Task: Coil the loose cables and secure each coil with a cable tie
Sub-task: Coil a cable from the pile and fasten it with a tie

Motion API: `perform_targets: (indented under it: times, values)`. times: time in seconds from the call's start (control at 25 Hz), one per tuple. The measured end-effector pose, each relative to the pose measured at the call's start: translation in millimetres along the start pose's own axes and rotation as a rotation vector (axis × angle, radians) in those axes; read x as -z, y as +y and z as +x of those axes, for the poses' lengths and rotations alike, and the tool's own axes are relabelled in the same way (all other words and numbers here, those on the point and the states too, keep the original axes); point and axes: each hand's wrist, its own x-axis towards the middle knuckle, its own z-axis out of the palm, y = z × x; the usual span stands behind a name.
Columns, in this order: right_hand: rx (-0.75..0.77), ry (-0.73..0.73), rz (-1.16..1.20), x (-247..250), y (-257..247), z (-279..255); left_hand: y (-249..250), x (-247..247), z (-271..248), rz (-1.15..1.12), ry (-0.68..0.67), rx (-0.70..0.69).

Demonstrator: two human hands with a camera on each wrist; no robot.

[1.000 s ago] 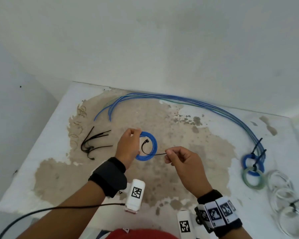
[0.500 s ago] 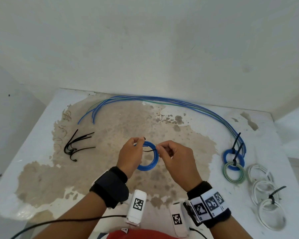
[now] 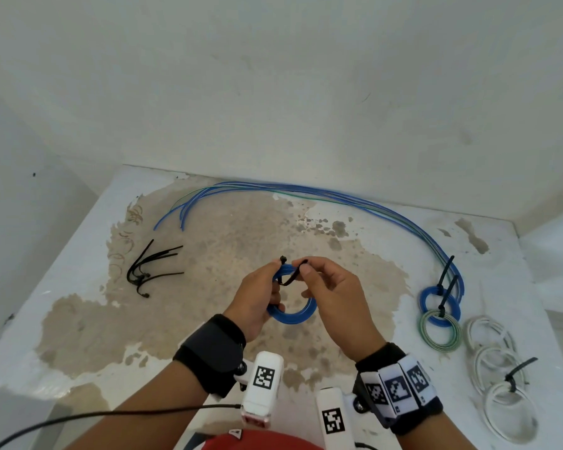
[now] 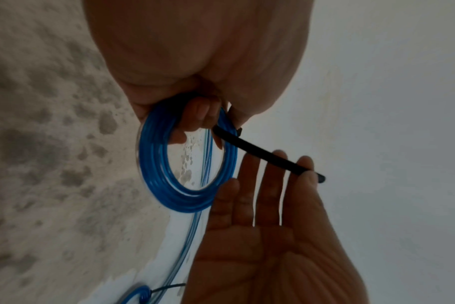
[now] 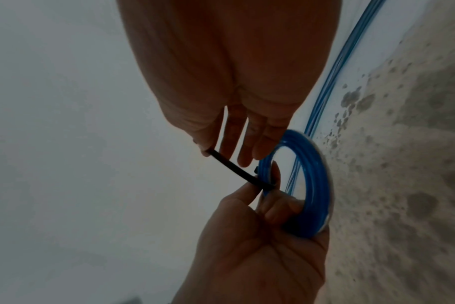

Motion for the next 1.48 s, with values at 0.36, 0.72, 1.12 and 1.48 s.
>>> perform_targets:
  times: [0.36,0.72,1.12,1.48]
  values:
    - [-0.160,0.001,-0.065,-3,-5,5,-9,-11,-11,0.144,0.025,-0.183]
    - [-0.217,-0.052,-0.043,1,-13,4,-14,-11,-26,0.237,0.045,-0.356]
    - [-0.250,-0.062,0.039,-3,-17,-4,-16,4,-25,0.417,0.031,-0.516]
    - [-0.223,0.033,0.068,-7,-22,3,-16,1,-29,0.459,0.052,-0.706]
